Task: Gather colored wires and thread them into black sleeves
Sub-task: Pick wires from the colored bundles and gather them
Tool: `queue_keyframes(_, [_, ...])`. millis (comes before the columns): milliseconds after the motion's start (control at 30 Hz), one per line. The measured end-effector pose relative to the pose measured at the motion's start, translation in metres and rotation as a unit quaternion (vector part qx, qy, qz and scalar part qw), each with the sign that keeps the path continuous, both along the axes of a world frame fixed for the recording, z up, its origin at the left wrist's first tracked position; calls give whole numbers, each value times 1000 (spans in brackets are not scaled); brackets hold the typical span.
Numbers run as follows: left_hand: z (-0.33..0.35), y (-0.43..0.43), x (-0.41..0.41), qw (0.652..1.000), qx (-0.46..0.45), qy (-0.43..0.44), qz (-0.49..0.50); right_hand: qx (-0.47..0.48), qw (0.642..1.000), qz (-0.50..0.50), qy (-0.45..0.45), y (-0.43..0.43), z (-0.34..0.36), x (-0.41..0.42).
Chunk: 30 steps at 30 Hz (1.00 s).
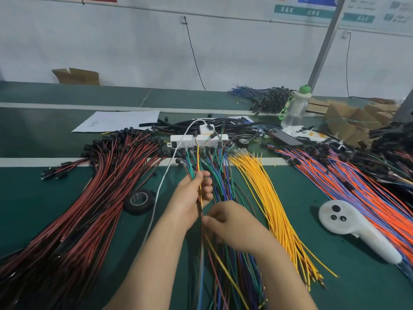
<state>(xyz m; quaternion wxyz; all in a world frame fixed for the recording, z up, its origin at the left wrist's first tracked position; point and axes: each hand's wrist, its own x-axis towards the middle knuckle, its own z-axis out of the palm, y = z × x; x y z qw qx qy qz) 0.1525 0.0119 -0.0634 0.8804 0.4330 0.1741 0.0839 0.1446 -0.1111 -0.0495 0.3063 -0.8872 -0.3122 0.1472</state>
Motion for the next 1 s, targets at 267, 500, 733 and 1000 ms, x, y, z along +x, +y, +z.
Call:
queue_keyframes(267, [7,-1,0,998,49,2,29,98,993,-59,9,9,-9,0])
queue_keyframes(500, [20,-18,5,996,85,5,23,156,985,-55,56,-3,-3,5])
queue_keyframes(733, [86,-44,28,955,-246,-137,-89,102,909,-383,-125,-96,9,68])
queue_keyframes(1000, [94,-129,87,959,-209,-68,-179,-127,902,-400,-99,-129,-1,147])
